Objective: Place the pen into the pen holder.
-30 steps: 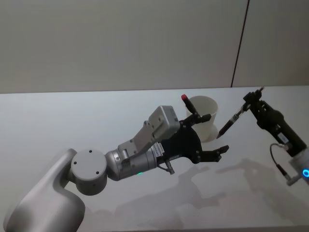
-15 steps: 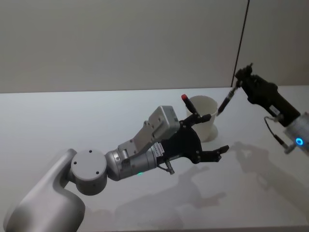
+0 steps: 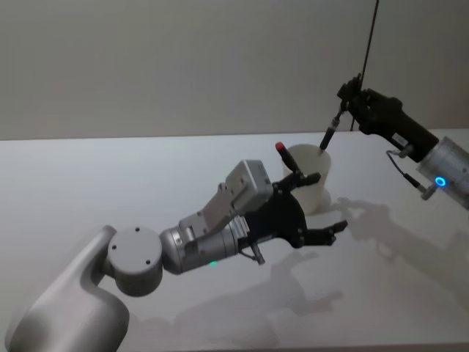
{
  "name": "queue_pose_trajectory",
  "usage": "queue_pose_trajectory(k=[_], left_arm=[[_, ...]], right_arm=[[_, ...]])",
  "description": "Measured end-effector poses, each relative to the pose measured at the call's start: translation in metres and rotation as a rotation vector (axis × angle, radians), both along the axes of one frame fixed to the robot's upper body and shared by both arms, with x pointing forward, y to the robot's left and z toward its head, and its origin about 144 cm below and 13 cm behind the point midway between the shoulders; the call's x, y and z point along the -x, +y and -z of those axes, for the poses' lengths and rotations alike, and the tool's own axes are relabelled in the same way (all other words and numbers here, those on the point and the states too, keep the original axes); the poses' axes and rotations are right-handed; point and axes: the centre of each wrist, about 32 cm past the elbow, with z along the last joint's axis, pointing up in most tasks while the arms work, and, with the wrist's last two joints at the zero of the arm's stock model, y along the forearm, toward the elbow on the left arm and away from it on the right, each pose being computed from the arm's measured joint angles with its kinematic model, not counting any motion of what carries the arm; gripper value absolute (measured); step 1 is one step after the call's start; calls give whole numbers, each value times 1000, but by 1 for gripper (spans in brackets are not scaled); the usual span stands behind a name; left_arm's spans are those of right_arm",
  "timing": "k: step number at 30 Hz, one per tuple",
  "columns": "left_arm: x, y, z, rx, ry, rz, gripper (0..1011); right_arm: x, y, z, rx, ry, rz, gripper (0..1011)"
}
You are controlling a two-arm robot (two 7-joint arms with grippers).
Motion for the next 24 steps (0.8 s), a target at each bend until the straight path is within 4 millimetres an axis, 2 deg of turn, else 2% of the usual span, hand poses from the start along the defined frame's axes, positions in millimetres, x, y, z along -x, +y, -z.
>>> queue_pose_trajectory(k=[13, 24], left_arm=[[0, 0, 0, 0, 0, 0, 1000], [0, 0, 0, 0, 0, 0, 1000]], right_arm=[[-31, 3, -2, 40, -2, -63, 147], [-39, 10, 1, 84, 4, -91, 147]])
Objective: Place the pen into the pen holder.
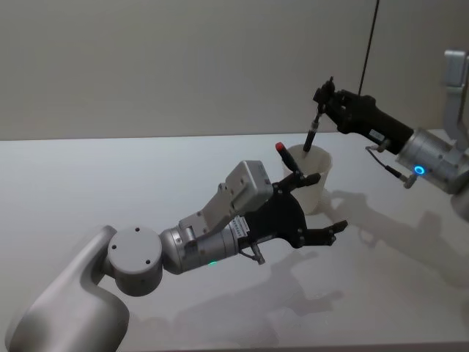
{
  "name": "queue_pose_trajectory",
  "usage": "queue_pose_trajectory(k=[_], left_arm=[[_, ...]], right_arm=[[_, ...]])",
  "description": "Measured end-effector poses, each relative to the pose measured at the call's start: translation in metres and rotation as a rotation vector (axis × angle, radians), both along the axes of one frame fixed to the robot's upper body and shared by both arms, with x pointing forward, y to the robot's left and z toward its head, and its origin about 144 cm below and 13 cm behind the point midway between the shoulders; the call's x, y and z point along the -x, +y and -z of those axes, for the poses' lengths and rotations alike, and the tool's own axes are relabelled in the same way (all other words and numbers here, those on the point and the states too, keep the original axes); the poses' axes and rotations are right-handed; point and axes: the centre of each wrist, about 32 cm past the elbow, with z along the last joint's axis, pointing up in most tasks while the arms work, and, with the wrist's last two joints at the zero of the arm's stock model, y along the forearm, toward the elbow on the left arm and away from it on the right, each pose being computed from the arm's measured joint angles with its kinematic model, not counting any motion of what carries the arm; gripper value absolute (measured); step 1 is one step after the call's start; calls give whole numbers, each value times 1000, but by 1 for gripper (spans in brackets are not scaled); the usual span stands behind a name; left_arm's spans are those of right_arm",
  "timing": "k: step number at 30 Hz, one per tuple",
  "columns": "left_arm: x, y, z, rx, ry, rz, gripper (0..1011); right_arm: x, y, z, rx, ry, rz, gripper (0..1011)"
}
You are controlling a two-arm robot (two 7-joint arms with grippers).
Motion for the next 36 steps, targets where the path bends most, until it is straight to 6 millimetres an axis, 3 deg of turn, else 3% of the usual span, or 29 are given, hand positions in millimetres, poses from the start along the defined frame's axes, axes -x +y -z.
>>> queue_pose_trajectory(k=[22, 36], left_arm=[[0, 0, 0, 0, 0, 0, 1000], [0, 0, 0, 0, 0, 0, 1000]], right_arm=[[1, 7, 8, 91, -23, 28, 147], [3, 6, 11, 126, -30, 52, 558]])
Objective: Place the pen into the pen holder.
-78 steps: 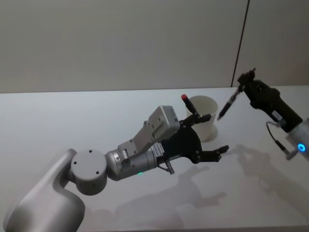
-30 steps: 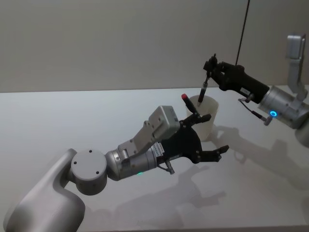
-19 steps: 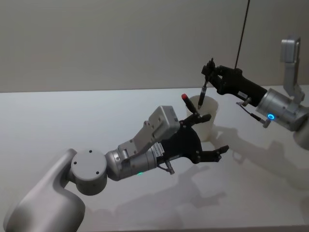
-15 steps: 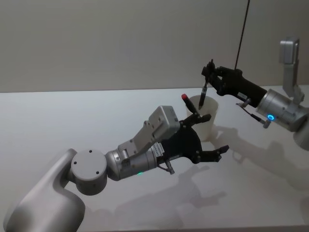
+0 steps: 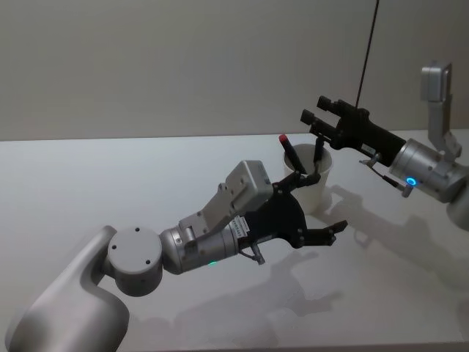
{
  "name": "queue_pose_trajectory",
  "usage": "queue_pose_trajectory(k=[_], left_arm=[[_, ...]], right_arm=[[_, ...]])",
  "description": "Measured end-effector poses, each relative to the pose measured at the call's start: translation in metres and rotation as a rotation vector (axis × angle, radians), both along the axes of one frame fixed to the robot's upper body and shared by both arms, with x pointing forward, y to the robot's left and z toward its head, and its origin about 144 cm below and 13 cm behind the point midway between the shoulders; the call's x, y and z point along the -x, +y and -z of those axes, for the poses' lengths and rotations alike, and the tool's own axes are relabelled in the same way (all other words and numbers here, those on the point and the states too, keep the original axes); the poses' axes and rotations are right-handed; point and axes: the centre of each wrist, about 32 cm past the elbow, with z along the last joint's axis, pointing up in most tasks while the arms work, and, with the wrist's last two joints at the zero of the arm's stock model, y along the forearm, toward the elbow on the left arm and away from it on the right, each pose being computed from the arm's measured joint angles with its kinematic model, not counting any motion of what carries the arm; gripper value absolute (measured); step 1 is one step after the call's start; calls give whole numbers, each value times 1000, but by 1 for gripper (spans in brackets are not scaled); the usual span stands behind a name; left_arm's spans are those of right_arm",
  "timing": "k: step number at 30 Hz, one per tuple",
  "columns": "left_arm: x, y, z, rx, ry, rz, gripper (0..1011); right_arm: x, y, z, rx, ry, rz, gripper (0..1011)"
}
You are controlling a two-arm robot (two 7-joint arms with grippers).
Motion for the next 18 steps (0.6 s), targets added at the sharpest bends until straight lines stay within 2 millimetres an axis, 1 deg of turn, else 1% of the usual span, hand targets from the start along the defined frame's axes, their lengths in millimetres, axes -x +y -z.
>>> queue_pose_trajectory(k=[1, 2, 4, 5, 7, 8, 10, 13, 14, 15, 18], left_arm=[[0, 0, 0, 0, 0, 0, 1000], [0, 0, 0, 0, 0, 0, 1000], [0, 0, 0, 0, 0, 0, 1000], [0, 0, 0, 0, 0, 0, 1000], [0, 0, 0, 0, 0, 0, 1000], [0, 0, 0, 0, 0, 0, 1000], [0, 0, 0, 0, 0, 0, 999], [0, 0, 0, 0, 0, 0, 1000], [0, 0, 0, 0, 0, 0, 1000], [0, 0, 0, 0, 0, 0, 1000], [0, 0, 0, 0, 0, 0, 1000]], right_arm=[[0, 0, 0, 1, 0, 1, 568], [0, 0, 0, 1, -1, 2, 639], [0, -1, 0, 0, -2, 3, 679], [0, -1, 0, 0, -3, 5, 736], [0, -1, 1, 0, -3, 5, 768], [0, -2, 1, 0, -4, 6, 832], [0, -2, 1, 0, -4, 7, 864], [1, -3, 1, -1, -6, 9, 964], [1, -3, 1, -1, -6, 9, 964], [1, -3, 1, -1, -6, 9, 1001], [1, -3, 1, -1, -7, 10, 1001]])
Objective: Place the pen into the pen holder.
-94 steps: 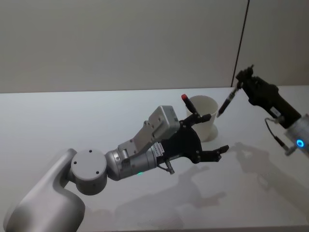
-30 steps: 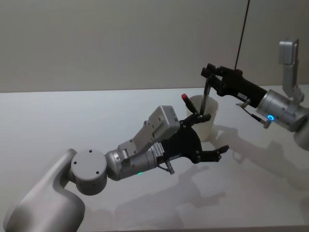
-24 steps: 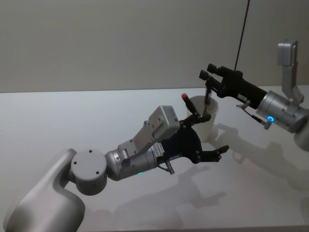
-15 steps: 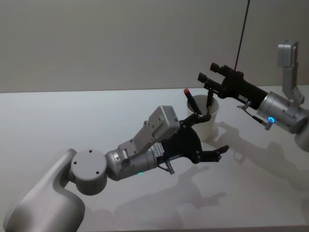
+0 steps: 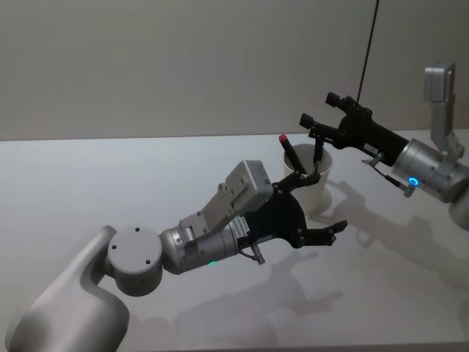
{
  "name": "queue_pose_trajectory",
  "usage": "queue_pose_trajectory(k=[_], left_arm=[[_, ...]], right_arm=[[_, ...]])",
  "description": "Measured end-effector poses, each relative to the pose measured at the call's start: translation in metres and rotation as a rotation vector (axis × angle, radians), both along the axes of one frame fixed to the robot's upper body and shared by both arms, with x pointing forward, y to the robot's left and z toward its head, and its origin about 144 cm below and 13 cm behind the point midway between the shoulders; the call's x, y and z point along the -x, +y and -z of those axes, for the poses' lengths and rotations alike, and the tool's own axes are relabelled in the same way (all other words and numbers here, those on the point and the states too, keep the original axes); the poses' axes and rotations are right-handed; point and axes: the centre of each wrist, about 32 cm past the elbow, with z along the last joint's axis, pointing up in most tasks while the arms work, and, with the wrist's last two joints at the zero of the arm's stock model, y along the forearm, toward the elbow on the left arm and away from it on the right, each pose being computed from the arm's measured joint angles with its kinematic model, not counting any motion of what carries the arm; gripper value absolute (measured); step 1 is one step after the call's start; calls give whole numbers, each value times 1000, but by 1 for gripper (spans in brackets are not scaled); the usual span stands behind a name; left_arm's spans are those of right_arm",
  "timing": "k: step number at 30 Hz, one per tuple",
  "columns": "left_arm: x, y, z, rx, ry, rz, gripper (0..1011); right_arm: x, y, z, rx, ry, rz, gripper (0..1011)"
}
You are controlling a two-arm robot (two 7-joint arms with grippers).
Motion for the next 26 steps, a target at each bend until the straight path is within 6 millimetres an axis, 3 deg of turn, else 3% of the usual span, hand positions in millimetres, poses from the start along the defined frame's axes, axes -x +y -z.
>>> queue_pose_trajectory(k=[26], left_arm=[[0, 0, 0, 0, 0, 0, 1000]], right_arm=[[0, -1, 0, -1, -2, 2, 1002]])
